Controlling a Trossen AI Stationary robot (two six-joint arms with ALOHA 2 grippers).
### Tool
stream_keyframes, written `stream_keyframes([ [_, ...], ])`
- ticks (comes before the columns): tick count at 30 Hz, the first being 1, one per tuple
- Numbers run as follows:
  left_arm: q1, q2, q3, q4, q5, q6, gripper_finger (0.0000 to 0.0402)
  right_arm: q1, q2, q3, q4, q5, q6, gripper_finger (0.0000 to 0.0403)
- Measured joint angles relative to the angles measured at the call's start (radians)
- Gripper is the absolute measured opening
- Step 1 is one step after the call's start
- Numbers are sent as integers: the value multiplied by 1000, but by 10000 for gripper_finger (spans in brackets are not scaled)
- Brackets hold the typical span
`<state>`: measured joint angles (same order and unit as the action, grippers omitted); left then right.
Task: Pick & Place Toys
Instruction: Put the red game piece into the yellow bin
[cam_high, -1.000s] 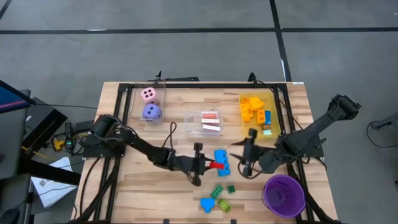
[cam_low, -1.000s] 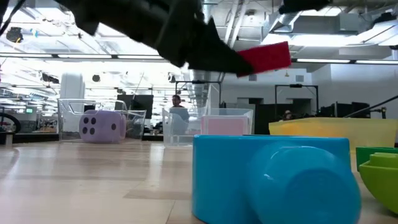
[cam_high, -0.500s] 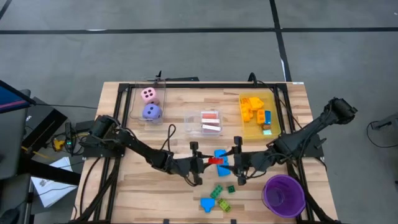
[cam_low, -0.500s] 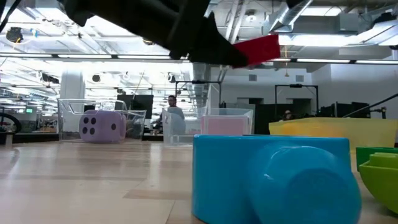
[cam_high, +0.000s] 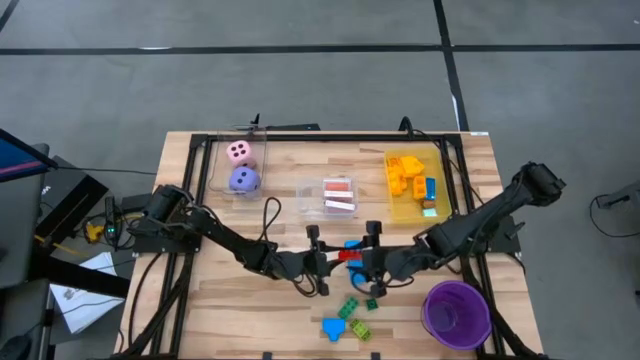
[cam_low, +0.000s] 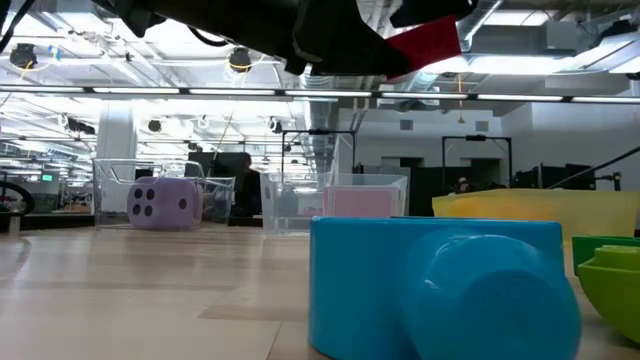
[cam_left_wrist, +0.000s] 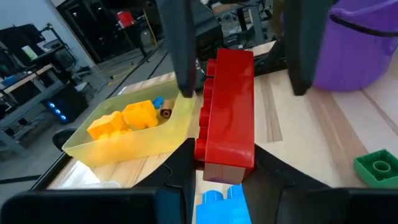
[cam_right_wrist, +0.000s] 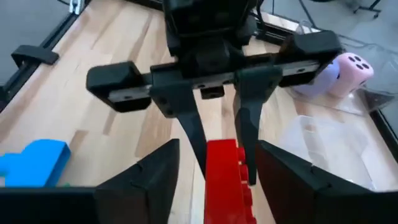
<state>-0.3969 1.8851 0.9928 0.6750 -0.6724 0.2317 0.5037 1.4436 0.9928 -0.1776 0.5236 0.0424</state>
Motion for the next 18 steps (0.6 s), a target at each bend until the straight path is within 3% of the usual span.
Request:
stream_keyframes([
  [8,5,0,0,0,-9,0,88,8,64,123,-186,6,46,256],
  [12,5,0,0,-1,-9,0,88,22,68,159,-307,52,119,260],
  [18,4,0,0,4,-9,-2,88,26,67,160,-350,58,160,261],
])
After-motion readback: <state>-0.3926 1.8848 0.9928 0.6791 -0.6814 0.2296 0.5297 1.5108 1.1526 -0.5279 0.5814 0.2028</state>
